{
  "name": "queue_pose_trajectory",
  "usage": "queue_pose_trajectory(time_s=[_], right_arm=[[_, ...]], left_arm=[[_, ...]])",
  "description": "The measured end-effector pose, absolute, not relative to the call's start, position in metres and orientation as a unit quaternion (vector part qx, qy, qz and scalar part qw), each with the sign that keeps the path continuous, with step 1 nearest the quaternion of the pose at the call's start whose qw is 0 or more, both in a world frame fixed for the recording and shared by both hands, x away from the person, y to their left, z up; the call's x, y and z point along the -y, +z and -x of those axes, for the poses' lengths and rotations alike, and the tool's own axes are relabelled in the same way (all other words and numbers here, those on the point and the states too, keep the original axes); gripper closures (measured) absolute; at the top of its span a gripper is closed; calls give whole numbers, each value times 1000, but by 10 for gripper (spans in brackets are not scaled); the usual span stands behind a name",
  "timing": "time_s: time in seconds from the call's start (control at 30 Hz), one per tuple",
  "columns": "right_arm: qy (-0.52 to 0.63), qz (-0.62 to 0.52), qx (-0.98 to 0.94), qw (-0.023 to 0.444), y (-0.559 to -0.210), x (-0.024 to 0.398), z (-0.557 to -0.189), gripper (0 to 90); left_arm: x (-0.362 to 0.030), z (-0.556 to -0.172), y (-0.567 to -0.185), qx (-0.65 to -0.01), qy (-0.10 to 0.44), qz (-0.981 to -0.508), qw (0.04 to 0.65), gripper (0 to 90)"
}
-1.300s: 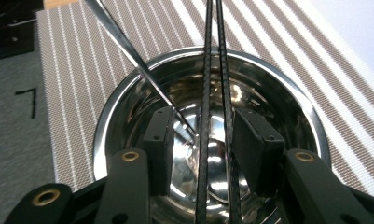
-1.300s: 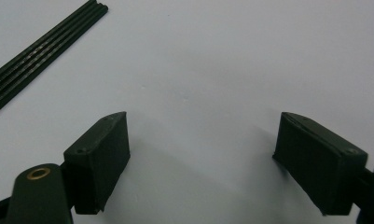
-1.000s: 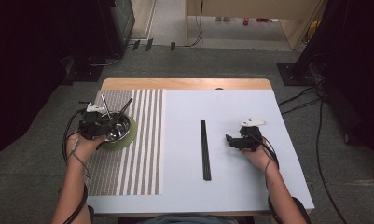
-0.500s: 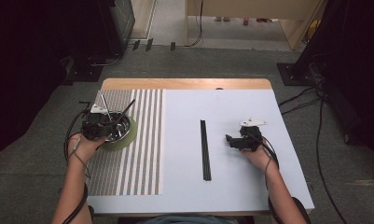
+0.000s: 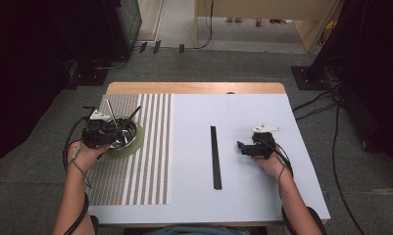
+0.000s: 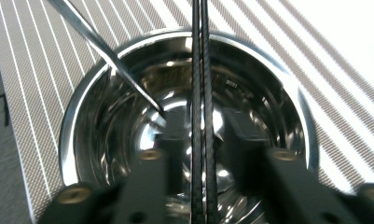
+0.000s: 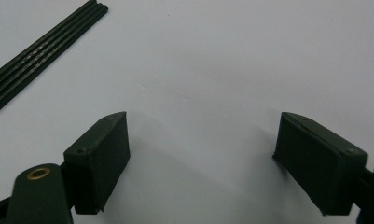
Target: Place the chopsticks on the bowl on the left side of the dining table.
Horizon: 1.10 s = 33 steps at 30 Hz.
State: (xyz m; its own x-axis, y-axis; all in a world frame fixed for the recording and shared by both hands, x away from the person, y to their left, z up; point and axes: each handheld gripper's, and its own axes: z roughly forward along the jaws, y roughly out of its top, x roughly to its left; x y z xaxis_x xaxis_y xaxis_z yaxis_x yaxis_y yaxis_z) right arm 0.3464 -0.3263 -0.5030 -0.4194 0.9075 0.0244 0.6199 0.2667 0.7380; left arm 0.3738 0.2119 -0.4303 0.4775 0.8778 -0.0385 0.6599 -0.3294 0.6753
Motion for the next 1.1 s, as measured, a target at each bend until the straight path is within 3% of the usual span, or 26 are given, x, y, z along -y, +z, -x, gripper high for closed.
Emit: queue_pose_trajectory(time_s=[0.33,0.57,1.1], right_arm=[[346,-497,-768,208,-503,326,-346,175],[346,-497,-768,207,-503,326,-346,175],[345,-498,-768,208,-503,326,-346,175]], left_arm=[[-211,-358,-419,-486,208,-781,332,424],[-211,-346,-416,-492,223,-773,331,380],[-226,-321,-417,-514,229,-751,344,370]])
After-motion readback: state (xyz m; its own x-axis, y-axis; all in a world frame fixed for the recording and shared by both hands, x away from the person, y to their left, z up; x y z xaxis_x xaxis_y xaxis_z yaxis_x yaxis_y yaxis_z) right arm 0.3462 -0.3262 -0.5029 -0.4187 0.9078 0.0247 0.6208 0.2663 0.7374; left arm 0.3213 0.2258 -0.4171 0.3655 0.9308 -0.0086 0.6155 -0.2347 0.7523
